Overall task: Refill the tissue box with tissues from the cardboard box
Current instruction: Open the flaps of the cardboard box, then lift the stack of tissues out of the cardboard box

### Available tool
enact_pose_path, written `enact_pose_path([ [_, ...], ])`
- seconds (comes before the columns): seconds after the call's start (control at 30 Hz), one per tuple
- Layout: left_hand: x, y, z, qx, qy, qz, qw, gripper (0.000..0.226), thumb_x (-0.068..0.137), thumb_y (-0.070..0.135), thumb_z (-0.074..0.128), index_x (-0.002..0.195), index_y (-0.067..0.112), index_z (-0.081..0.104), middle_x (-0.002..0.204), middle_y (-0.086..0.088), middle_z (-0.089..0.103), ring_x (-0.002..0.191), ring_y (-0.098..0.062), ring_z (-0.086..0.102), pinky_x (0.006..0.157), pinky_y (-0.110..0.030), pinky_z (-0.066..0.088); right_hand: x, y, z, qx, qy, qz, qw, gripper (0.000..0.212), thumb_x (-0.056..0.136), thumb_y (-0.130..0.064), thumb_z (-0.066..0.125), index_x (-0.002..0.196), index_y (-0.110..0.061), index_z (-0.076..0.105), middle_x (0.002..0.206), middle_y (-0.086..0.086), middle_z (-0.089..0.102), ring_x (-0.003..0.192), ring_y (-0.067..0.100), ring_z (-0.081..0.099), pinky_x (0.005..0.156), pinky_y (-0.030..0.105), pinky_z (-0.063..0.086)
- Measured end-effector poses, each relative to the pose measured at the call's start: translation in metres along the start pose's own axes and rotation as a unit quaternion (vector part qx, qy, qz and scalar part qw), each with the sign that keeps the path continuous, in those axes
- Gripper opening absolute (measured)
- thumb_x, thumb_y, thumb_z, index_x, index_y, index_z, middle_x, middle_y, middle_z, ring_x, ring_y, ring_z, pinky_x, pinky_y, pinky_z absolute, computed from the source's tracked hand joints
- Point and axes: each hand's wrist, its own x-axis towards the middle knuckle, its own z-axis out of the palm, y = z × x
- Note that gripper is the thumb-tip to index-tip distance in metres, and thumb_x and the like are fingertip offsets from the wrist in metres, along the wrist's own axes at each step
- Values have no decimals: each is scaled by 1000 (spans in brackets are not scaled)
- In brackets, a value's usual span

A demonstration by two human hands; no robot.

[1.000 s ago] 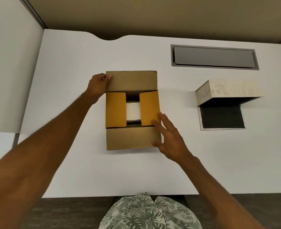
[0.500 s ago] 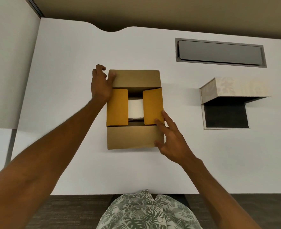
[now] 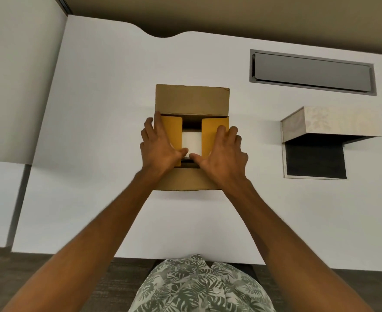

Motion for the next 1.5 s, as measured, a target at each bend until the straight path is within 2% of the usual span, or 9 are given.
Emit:
enact_pose_path([
  [0.23, 2, -2, -22, -147, -45, 0, 988, 111, 76, 30, 82, 157, 27, 5, 158, -7, 25, 139, -33, 37, 100, -41, 42, 2, -1, 4, 13, 5, -6, 1000, 80, 75, -52, 73, 136, -18, 33, 138, 11, 39, 118, 32, 50, 73, 40, 49],
  [0.37, -4, -12, -46, -241, -52, -23, 969, 77, 86, 20, 74, 151, 23, 34, 155, -3, 41, 137, -27, 46, 104, -40, 44, -7, 11, -9, 147, 3, 46, 988, 66, 86, -47, 66, 139, -22, 37, 138, 4, 48, 115, 29, 58, 88, 45, 50],
  [0.5, -9, -29, -68, -265, 10, -23, 964, 41, 92, 17, 64, 133, 15, 59, 127, 0, 66, 112, -19, 64, 96, -40, 55, -12, 34, -20, 253, 56, 99, 961, 36, 92, -34, 61, 126, -22, 56, 123, 0, 64, 102, 22, 65, 83, 36, 46],
  [0.6, -9, -47, -71, -209, 64, -19, 976, 45, 90, 9, 62, 135, 10, 55, 128, -8, 65, 102, -19, 63, 80, -29, 53, -12, 54, -23, 271, 99, 135, 948, 30, 91, -25, 64, 120, -18, 60, 115, 2, 69, 97, 23, 66, 81, 34, 48],
  [0.73, -10, -67, -60, -111, 108, -10, 988, 59, 86, 8, 67, 141, 11, 46, 139, -13, 51, 122, -27, 53, 92, -37, 49, -9, 74, -18, 234, 128, 142, 953, 55, 83, -19, 71, 134, -18, 51, 128, 5, 60, 103, 24, 63, 80, 36, 49],
  [0.9, -13, -72, -46, 105, 97, 82, 986, 39, 87, 5, 67, 125, 8, 64, 130, -16, 55, 117, -37, 51, 88, -42, 45, -7, 89, -4, 62, 160, 3, 985, 55, 77, -12, 77, 129, -10, 59, 134, 18, 52, 117, 35, 52, 89, 42, 47],
  [1.0, -15, -61, -41, 43, 39, 42, 997, 30, 99, 20, 55, 127, 10, 63, 123, -13, 61, 109, -32, 61, 85, -42, 52, -8, 86, 3, 109, 106, -30, 988, 42, 84, -9, 74, 125, -7, 63, 128, 17, 59, 112, 34, 57, 90, 41, 52],
  [1.1, -15, -54, -38, -17, -11, 8, 1000, 46, 96, 44, 58, 131, 13, 62, 124, -9, 64, 108, -28, 65, 91, -41, 53, -10, 79, 8, 171, 60, -16, 983, 40, 94, -27, 67, 128, -8, 61, 127, 14, 63, 114, 31, 60, 93, 40, 51],
  [1.5, -13, -55, -30, -61, -50, -9, 997, 55, 91, 30, 69, 140, 11, 53, 137, -11, 59, 119, -27, 61, 99, -39, 49, -7, 72, 11, 233, 1, 15, 972, 42, 94, -27, 66, 132, -10, 61, 128, 10, 67, 111, 28, 66, 95, 36, 51],
])
